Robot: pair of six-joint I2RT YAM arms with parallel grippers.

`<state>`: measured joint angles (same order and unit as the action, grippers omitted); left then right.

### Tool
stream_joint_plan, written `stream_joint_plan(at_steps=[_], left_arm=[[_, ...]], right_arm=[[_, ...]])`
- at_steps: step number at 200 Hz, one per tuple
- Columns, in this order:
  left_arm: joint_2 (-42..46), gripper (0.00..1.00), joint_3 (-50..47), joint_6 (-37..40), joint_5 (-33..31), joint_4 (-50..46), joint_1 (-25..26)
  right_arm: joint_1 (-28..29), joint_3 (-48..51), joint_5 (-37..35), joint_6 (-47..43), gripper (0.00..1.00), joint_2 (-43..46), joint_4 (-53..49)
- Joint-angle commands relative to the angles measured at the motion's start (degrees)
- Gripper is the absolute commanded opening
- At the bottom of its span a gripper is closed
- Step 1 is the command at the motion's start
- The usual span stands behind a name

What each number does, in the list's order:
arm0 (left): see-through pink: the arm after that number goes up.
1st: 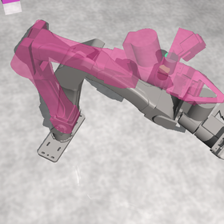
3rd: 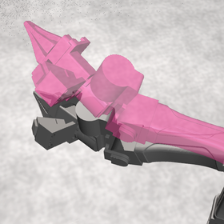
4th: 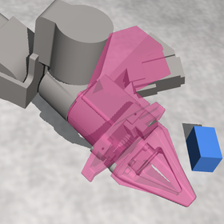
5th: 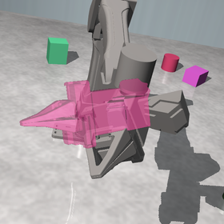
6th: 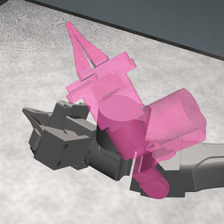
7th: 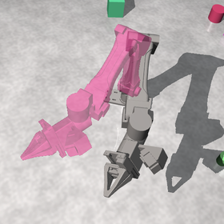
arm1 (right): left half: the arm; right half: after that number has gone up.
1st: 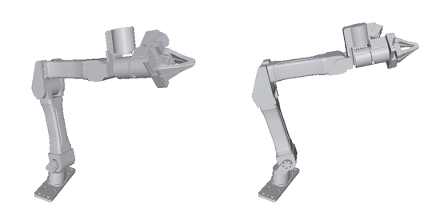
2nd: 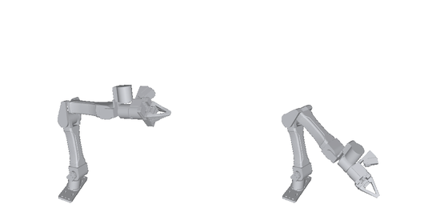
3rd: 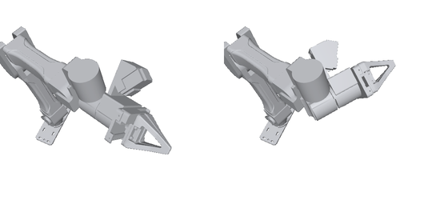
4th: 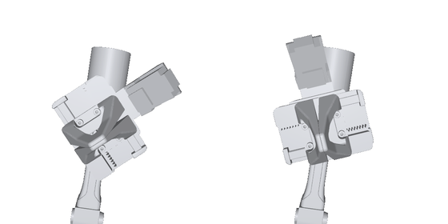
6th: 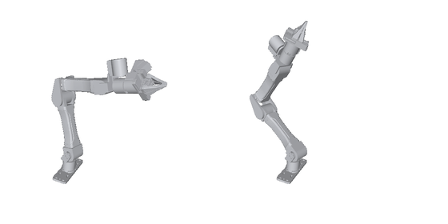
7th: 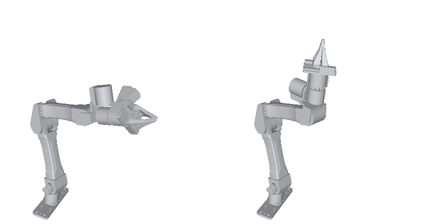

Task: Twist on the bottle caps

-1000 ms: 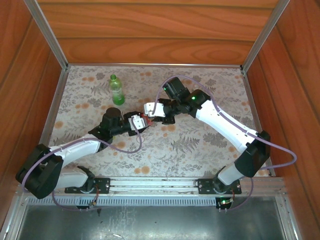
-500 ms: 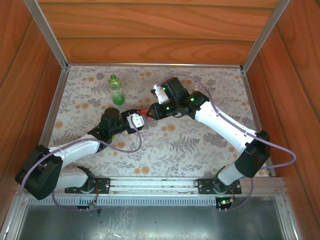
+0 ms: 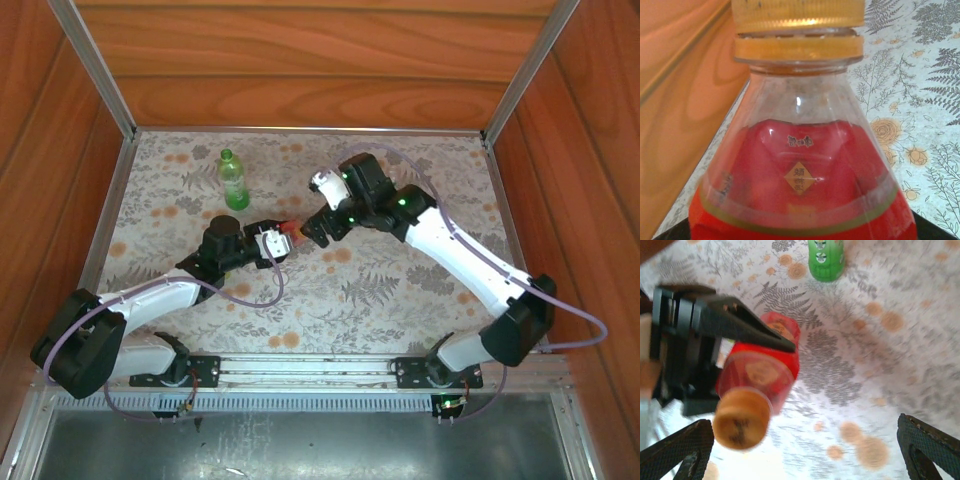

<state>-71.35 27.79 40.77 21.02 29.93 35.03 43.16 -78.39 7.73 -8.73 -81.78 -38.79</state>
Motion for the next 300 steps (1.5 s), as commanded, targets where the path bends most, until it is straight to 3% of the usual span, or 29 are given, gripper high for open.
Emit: stream_joint_plan(at_steps=[1, 28, 53, 61, 69, 149, 177, 239, 300], left_arm=[[1.55, 0.56, 0.35, 0.68, -0.21, 0.41, 0.34], [1.75, 0.56, 0.32, -0.49, -0.22, 0.16, 0.31], [1.34, 0.56, 0.46, -0.78, 0.97, 0.13, 0.35], [1.29, 0.56, 0.51, -0.69, 1.28, 0.03, 0.32], [1.22, 0.56, 0.69, -0.65, 1.51, -0.09, 0.31], [0.43, 0.56, 0.91, -0.6, 3.2, -0.23, 0.33], [0.7, 0.56, 0.69, -0.08, 2.75, -0.31, 0.38], [0.26, 0.56, 0.75, 0.2, 2.78, -0.5, 0.37], [0.25, 0.56, 0.94, 0.67, 2.69, -0.96, 0.31]], right_arm=[[0.09, 0.94, -0.86, -20.83, 1.0, 2.57, -2.64], [0.53, -9.76, -4.85, -33.34, 0.99, -2.7, -20.09], [2.72, -4.54, -7.13, -41.78, 0.91, 0.57, -12.41], [3.59, -3.31, -7.51, -44.53, 0.82, 0.99, -10.42], [4.37, -3.72, -8.3, -45.88, 0.79, 0.35, -10.06], [8.13, -8.75, -5.59, -48.46, 0.62, -4.71, -9.24], [8.3, -9.46, -4.37, -48.57, 0.5, -6.01, -9.65], [8.56, -9.46, -2.27, -47.74, 0.46, -6.2, -9.12], [8.59, -8.72, -1.77, -45.12, 0.25, -6.23, -10.16]])
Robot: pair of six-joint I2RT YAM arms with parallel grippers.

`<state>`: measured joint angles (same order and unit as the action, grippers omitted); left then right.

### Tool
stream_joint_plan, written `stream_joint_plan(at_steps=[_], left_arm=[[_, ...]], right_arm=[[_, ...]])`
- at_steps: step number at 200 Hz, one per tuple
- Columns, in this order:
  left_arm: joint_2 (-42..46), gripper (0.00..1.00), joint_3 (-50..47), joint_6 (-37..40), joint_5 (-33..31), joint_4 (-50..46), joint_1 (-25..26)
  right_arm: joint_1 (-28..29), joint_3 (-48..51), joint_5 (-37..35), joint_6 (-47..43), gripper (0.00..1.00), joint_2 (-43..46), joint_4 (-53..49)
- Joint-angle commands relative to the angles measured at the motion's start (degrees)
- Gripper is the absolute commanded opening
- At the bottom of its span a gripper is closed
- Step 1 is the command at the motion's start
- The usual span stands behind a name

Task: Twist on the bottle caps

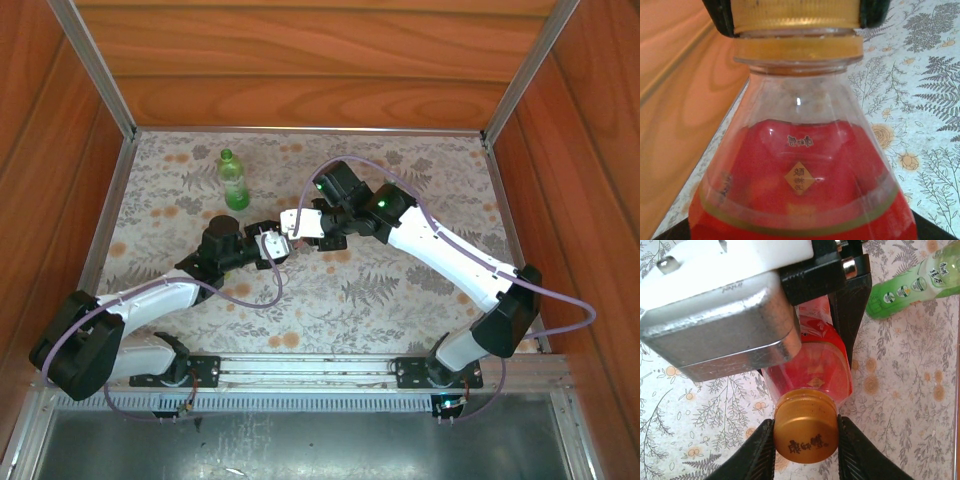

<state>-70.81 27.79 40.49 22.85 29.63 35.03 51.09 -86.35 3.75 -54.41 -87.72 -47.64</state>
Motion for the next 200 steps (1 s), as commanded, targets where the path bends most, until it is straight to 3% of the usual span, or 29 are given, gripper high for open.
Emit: stream_joint_plan(at_steps=[1, 31, 57, 89, 123, 143, 187, 200], left_arm=[[-0.3, 0.56, 0.95, 0.93, 0.87, -0.68, 0.35], [-0.29, 0.56, 1.12, 1.09, 0.7, -0.67, 0.31], [-0.08, 0.56, 1.35, 1.08, 0.79, -0.63, 0.31], [0.36, 0.56, 1.3, 1.36, 0.29, -0.76, 0.36], [0.32, 0.56, 1.52, 1.57, 0.18, -0.72, 0.31], [0.17, 0.56, 1.7, 1.68, 0.32, -0.72, 0.36], [1.17, 0.56, 1.04, 1.48, -0.15, -0.81, 0.33], [1.33, 0.56, 1.05, 1.35, -0.18, -0.93, 0.31]], right_arm=[[0.67, -0.67, 2.17, 0.77, 0.24, -0.27, -1.22], [0.66, 1.0, 1.79, 11.86, 0.0, 0.52, 2.45], [0.66, 2.05, 2.89, 31.25, 0.0, 0.97, 7.14], [0.28, -1.53, -4.25, 62.41, 0.0, -0.72, 3.79], [-0.12, -7.22, 3.47, 79.95, 0.01, -3.77, -2.83], [-0.28, -3.33, 4.69, 77.05, 0.08, -1.92, 0.92], [-0.21, 8.52, 0.27, 48.49, 0.54, 6.63, 10.69], [-0.25, 9.01, -2.0, 41.54, 0.6, 8.27, 11.47]])
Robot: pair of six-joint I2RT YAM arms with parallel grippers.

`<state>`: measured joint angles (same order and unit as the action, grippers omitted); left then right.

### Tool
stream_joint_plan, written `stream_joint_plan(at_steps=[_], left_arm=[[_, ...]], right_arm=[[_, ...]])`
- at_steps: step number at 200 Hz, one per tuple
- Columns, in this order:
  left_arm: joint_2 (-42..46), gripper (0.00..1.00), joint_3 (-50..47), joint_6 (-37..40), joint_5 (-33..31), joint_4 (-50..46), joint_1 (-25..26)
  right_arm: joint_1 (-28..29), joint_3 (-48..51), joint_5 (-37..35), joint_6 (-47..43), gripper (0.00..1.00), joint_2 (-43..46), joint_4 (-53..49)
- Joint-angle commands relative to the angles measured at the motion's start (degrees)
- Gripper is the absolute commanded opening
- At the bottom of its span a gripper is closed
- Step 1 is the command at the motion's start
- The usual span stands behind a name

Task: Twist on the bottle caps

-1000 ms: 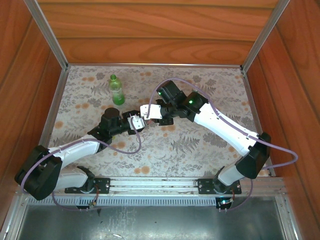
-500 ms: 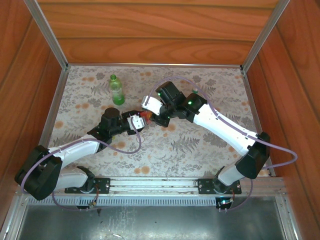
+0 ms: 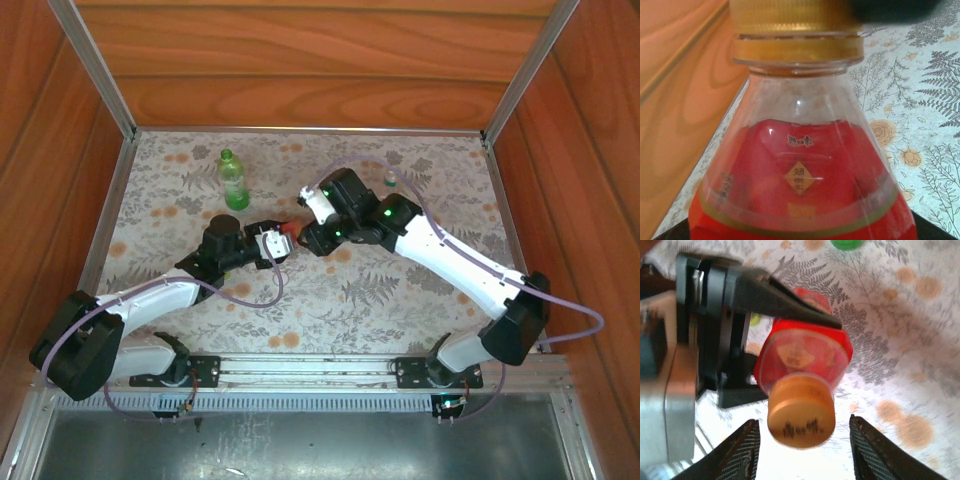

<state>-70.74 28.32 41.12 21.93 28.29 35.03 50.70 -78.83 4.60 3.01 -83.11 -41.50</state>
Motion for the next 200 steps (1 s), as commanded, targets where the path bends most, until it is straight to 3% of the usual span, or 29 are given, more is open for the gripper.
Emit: stream_joint_plan(at_steps=[1, 41, 65, 125, 162, 200], left_arm=[[1.29, 0.56, 0.52, 0.71, 0.74, 0.47, 0.31], [1.3, 0.56, 0.45, 0.98, 0.57, 0.25, 0.32], [1.21, 0.56, 0.47, 1.06, 0.5, 0.14, 0.31], [1.4, 0.56, 0.28, 1.07, 0.57, 0.07, 0.34], [1.2, 0.56, 0.47, 0.97, 0.66, 0.09, 0.33], [1.31, 0.56, 0.43, 0.9, 0.48, 0.0, 0.34]], right_arm=[[0.17, 1.49, -2.98, -16.43, 0.61, 3.74, 5.35], [0.13, 2.88, -2.64, -45.62, 0.64, 5.94, 5.05], [0.19, 0.58, -0.46, -55.4, 0.6, 4.63, 3.75], [0.11, -4.23, 2.26, -61.96, 0.47, -0.87, -1.39], [0.09, -4.69, 3.86, -62.51, 0.46, -2.05, -4.28], [0.05, -4.23, 3.15, -61.54, 0.33, -2.48, -3.07]])
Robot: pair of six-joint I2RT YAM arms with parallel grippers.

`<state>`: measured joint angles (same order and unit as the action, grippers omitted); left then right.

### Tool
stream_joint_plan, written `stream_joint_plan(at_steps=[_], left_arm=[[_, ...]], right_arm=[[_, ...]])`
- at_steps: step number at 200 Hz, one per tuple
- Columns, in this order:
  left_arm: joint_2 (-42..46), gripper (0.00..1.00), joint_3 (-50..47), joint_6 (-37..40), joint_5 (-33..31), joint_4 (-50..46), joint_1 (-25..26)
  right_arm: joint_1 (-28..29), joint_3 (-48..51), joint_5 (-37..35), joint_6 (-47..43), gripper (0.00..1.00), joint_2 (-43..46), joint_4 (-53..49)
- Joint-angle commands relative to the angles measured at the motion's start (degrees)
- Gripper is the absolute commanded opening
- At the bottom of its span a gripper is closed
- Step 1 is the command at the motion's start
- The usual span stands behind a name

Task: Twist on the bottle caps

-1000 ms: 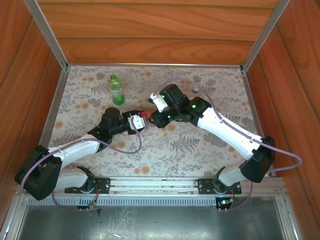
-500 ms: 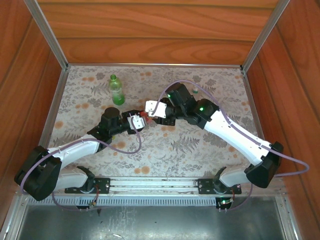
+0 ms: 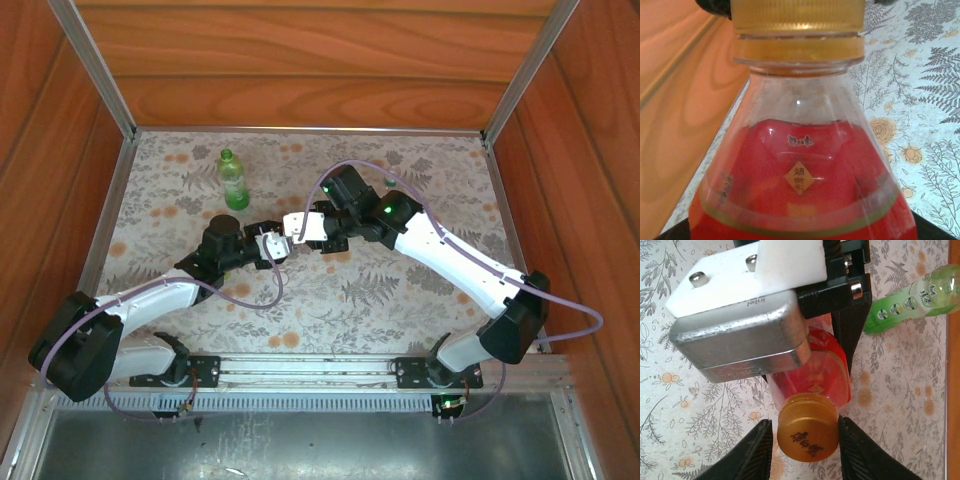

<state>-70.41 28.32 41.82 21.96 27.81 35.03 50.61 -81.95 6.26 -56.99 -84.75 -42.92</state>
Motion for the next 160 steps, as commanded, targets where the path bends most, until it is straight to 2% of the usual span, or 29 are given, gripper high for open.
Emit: stream_joint_plan(at_steps=[1, 30, 54, 66, 81, 104, 119, 140, 150, 160], left_arm=[[0.93, 0.56, 0.42, 0.19, 0.5, 0.48, 0.33], [1.37, 0.56, 0.42, 0.28, 0.37, 0.4, 0.32], [1.53, 0.56, 0.56, 0.45, 0.05, 0.37, 0.38], [1.52, 0.56, 0.6, 0.56, 0.06, 0.38, 0.32], [1.59, 0.56, 0.69, 0.63, -0.07, 0.4, 0.31], [1.41, 0.56, 0.86, 0.89, -0.08, 0.39, 0.31], [1.13, 0.56, 1.03, 0.89, 0.41, 0.35, 0.33], [0.8, 0.56, 1.39, 0.81, 0.99, 0.4, 0.36], [0.63, 0.56, 1.48, 0.81, 1.12, 0.32, 0.31], [0.63, 0.56, 1.4, 0.85, 1.2, 0.39, 0.35]], right_arm=[[0.16, -1.1, 1.52, -1.45, 0.32, -0.85, -1.56], [0.05, -0.39, 0.95, 1.96, 0.17, -0.8, 0.75], [0.0, 1.64, -0.62, 13.6, 0.01, -0.05, 7.06], [0.0, 3.37, -1.86, 23.83, 0.0, 0.71, 12.3], [-0.08, 4.83, -3.55, 42.47, 0.0, 1.32, 16.85], [-0.1, 7.85, -1.44, 68.43, 0.0, 1.73, 20.56], [-0.16, 8.35, 1.97, 78.47, 0.0, 1.37, 19.67], [-0.24, 7.78, 2.5, 78.7, 0.02, 1.69, 16.28], [-0.19, 8.08, 1.84, 73.13, 0.09, 2.32, 15.19], [-0.2, 8.88, 1.08, 66.05, 0.21, 3.39, 14.99]])
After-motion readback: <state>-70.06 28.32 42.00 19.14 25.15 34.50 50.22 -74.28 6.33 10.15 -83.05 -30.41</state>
